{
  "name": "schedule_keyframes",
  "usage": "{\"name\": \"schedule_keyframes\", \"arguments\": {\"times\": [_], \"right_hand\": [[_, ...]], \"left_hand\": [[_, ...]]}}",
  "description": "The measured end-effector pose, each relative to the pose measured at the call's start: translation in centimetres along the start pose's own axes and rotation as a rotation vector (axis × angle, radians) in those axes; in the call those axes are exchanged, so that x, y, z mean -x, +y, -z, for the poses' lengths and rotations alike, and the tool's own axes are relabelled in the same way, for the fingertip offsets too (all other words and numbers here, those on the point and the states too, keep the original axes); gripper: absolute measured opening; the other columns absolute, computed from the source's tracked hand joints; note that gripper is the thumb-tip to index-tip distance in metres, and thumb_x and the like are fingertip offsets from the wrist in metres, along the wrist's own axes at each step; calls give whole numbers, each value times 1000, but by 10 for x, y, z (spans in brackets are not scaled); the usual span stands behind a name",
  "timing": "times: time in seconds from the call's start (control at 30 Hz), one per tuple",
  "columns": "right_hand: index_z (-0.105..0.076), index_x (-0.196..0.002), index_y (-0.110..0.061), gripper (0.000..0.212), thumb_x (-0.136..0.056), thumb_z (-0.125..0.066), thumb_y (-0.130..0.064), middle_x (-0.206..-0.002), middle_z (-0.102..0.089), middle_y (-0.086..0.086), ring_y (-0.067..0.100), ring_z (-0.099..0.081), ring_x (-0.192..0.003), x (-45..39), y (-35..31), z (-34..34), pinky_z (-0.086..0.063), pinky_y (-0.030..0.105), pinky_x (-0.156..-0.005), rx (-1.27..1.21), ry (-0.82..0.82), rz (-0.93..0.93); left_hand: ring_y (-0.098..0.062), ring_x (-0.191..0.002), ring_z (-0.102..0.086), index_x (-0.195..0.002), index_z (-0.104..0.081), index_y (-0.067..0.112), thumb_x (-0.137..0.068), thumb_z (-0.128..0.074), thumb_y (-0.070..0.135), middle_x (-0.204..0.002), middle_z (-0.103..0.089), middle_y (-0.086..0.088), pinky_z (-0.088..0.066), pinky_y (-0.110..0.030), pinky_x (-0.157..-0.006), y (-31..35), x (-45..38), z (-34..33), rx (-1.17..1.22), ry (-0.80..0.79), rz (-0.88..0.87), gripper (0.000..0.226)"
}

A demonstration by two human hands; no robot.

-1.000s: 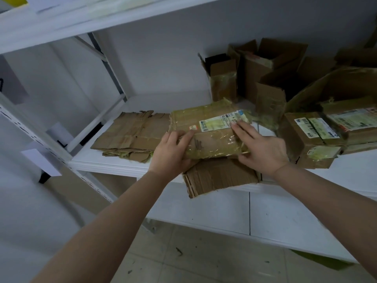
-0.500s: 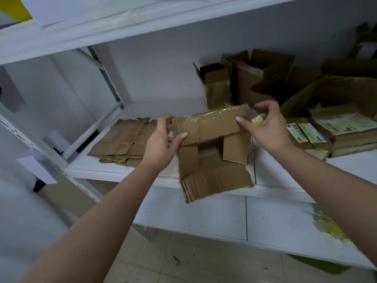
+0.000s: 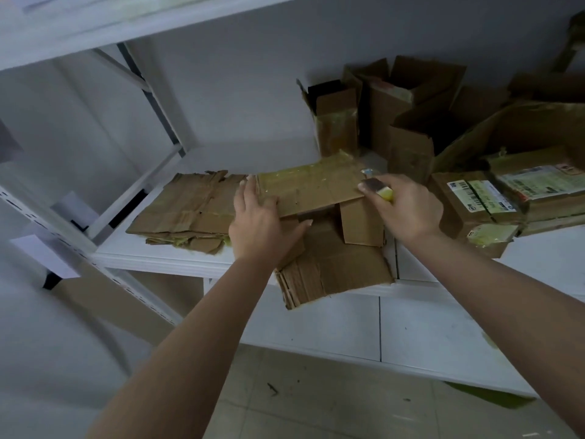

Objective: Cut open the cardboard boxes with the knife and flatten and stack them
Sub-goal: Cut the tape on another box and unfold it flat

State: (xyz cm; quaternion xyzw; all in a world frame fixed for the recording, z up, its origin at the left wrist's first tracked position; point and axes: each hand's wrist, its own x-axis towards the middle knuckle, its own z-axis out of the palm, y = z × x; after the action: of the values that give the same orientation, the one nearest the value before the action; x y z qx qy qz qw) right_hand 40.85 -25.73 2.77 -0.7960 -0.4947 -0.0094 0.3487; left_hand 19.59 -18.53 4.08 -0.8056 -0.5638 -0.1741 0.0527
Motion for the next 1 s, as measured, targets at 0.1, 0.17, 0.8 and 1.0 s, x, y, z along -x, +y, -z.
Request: {"name": "schedule_keyframes", "arguments": {"times": [0.1,0.17,0.8,1.0], "right_hand": [[-50,-122,-28,78,-67,-51,-82,-109,-64,1,25,-62,-97,6,-8,-5,-47,31,-68,87,-13,-35],[-43,-122,-24,86,-61,-57,-83,-106,-64,2,26,-63,-92,9,-16,-12,-41,29,-62,110,-14,-83],[-35,-130,-30,69,-76,-63,-61,-119,-57,-1,23,-59,-100,16,-9,4,-46,31,-69,48,-178,32],[-8,-149,-37,92,-78,-66,-36,-136,-53,-1,24,-61,-99,20,7,35,-50,39,-85,-69,-259,56]], "left_hand": [[-30,-145,-14,-123,-52,11,-72,-59,75,-156,-21,-11,-48,-47,-94,16,-12,-1,-46,0,69,82],[-31,-140,-24,-127,-41,8,-76,-67,62,-148,-32,-15,-48,-42,-94,24,-12,-8,4,-11,108,79],[-33,-145,-9,-130,-37,4,-79,-60,54,-147,-32,-17,-21,-46,-117,-6,-5,0,104,-117,-185,76],[-20,-147,19,-153,9,18,-77,-66,43,-160,17,-3,-8,-52,-119,-40,5,23,302,-127,-280,109]]}}
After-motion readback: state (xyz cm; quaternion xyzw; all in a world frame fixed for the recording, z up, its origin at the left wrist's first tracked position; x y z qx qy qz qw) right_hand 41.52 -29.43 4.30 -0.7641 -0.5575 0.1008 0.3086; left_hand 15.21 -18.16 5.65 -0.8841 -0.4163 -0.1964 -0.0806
